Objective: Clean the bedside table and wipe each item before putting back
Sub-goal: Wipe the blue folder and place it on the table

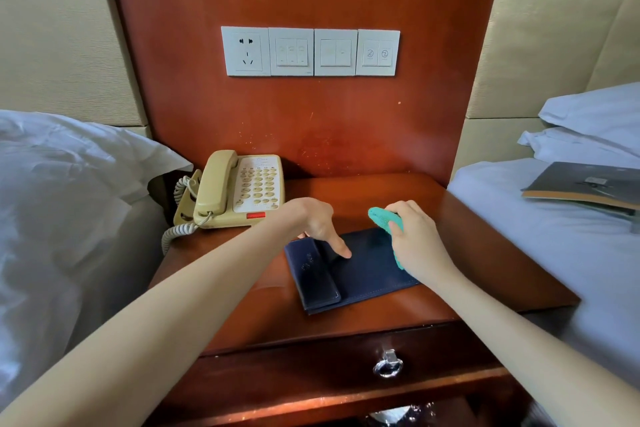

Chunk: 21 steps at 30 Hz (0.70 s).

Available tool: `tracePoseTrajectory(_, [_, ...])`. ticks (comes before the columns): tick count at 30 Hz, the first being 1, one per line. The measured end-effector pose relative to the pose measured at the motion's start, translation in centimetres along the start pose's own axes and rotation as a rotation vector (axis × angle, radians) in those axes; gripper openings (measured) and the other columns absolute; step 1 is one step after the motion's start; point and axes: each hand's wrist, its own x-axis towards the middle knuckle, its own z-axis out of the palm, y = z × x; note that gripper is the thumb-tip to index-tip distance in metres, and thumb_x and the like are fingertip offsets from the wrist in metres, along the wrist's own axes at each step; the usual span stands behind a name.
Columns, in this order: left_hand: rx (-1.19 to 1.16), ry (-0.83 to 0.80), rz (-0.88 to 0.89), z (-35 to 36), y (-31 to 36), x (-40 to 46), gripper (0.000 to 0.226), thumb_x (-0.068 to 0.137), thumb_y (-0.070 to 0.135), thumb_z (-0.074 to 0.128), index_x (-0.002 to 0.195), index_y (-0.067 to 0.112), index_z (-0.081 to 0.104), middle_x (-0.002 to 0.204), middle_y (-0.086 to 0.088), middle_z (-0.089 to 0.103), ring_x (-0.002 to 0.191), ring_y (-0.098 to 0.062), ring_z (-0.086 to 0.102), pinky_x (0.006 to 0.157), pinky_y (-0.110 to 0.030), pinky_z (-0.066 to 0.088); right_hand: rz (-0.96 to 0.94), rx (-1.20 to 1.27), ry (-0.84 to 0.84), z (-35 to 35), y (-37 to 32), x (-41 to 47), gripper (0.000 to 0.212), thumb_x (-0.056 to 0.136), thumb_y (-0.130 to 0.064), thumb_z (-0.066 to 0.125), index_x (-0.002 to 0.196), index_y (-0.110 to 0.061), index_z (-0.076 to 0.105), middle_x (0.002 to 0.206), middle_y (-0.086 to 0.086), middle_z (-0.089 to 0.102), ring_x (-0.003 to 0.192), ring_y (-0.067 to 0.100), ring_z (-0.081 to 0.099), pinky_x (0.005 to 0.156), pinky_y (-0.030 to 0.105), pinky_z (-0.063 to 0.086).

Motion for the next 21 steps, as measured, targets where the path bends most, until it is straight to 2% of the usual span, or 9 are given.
tracePoseTrajectory(1, [-0.034, -0.018, -0.012, 0.0, 0.0, 0.1, 0.081, 0.074, 0.052, 0.075, 0.133, 0.002, 0.051, 0.137, -0.012, 0.053, 0.12, -0.028, 0.052, 0.087, -0.031, 0.046, -0.015, -0.074, 0.005, 0.1, 0.0, -0.1, 0.028, 0.092, -0.005, 0.055, 0.119, -0.011, 0.053, 0.12, 0.005, 0.054, 0.108, 0.017, 0.049, 0.079, 0.022, 0.049])
tracePoseTrajectory(3, [-0.113, -0.036, -0.028, -0.1, -0.1, 0.2, 0.075, 0.075, 0.048, 0.076, 0.131, 0.004, 0.052, 0.135, -0.01, 0.053, 0.111, -0.021, 0.052, 0.078, -0.026, 0.045, -0.025, -0.19, 0.024, 0.1, -0.1, -0.3, 0.034, 0.089, -0.006, 0.059, 0.12, -0.012, 0.051, 0.121, 0.006, 0.053, 0.106, 0.019, 0.047, 0.08, 0.026, 0.05])
tracePoseTrajectory(6, [-0.189, -0.056, -0.045, -0.6, -0.2, 0.6, 0.054, 0.076, 0.039, 0.079, 0.114, 0.005, 0.06, 0.123, -0.004, 0.057, 0.101, -0.014, 0.053, 0.085, -0.025, 0.048, -0.008, -0.264, 0.068, 0.2, -0.3, -0.5, 0.035, 0.088, -0.008, 0.059, 0.121, -0.012, 0.049, 0.121, 0.007, 0.052, 0.105, 0.019, 0.045, 0.081, 0.028, 0.05])
tracePoseTrajectory(8, [-0.218, -0.088, -0.057, -0.9, -0.2, 0.6, 0.041, 0.077, 0.034, 0.079, 0.104, 0.008, 0.061, 0.113, 0.0, 0.056, 0.098, -0.013, 0.053, 0.084, -0.023, 0.048, -0.007, -0.293, 0.087, 0.2, -0.4, -0.6, 0.036, 0.089, -0.009, 0.059, 0.123, -0.012, 0.049, 0.123, 0.008, 0.051, 0.106, 0.02, 0.046, 0.084, 0.028, 0.049])
tracePoseTrajectory(13, [-0.302, -0.133, -0.025, -1.3, -0.4, -1.1, 0.017, 0.083, 0.023, 0.075, 0.083, 0.013, 0.061, 0.074, 0.001, 0.045, 0.067, -0.01, 0.04, 0.064, -0.018, 0.039, -0.035, -0.28, 0.11, -0.1, -0.5, -0.7, 0.037, 0.089, -0.01, 0.06, 0.124, -0.012, 0.049, 0.125, 0.007, 0.051, 0.108, 0.019, 0.045, 0.086, 0.027, 0.048])
tracePoseTrajectory(15, [-0.377, -0.158, 0.047, -1.0, -0.9, -2.1, 0.015, 0.086, 0.023, 0.07, 0.093, 0.015, 0.06, 0.077, 0.001, 0.048, 0.068, -0.01, 0.043, 0.064, -0.016, 0.041, -0.042, -0.215, 0.12, -0.2, -0.6, -0.6, 0.037, 0.088, -0.007, 0.061, 0.124, -0.012, 0.05, 0.124, 0.007, 0.051, 0.109, 0.019, 0.045, 0.084, 0.025, 0.047])
tracePoseTrajectory(17, [-0.521, -0.255, 0.153, -0.6, -1.7, -2.9, 0.021, 0.091, 0.022, 0.064, 0.109, 0.013, 0.059, 0.096, -0.001, 0.064, 0.083, -0.012, 0.06, 0.073, -0.022, 0.053, -0.039, -0.126, 0.144, -0.4, -0.6, -0.4, 0.034, 0.089, -0.004, 0.059, 0.122, -0.011, 0.052, 0.123, 0.008, 0.052, 0.107, 0.018, 0.045, 0.082, 0.023, 0.045])
tracePoseTrajectory(19, [-0.685, -0.313, 0.237, -0.1, -2.5, -3.2, 0.014, 0.093, 0.022, 0.06, 0.103, 0.012, 0.061, 0.101, -0.005, 0.068, 0.088, -0.017, 0.067, 0.078, -0.028, 0.057, -0.014, -0.026, 0.185, -0.6, -0.6, 0.0, 0.03, 0.092, -0.002, 0.054, 0.121, -0.008, 0.053, 0.122, 0.009, 0.053, 0.106, 0.019, 0.047, 0.081, 0.022, 0.042])
tracePoseTrajectory(21, [-0.821, -0.218, 0.272, 0.3, -3.2, -3.3, 0.009, 0.092, 0.024, 0.061, 0.089, 0.016, 0.064, 0.089, -0.002, 0.069, 0.079, -0.016, 0.068, 0.071, -0.029, 0.057, 0.025, 0.1, 0.249, -1.1, -0.9, 0.8, 0.027, 0.095, -0.002, 0.048, 0.12, -0.007, 0.054, 0.121, 0.009, 0.053, 0.106, 0.018, 0.048, 0.082, 0.02, 0.039])
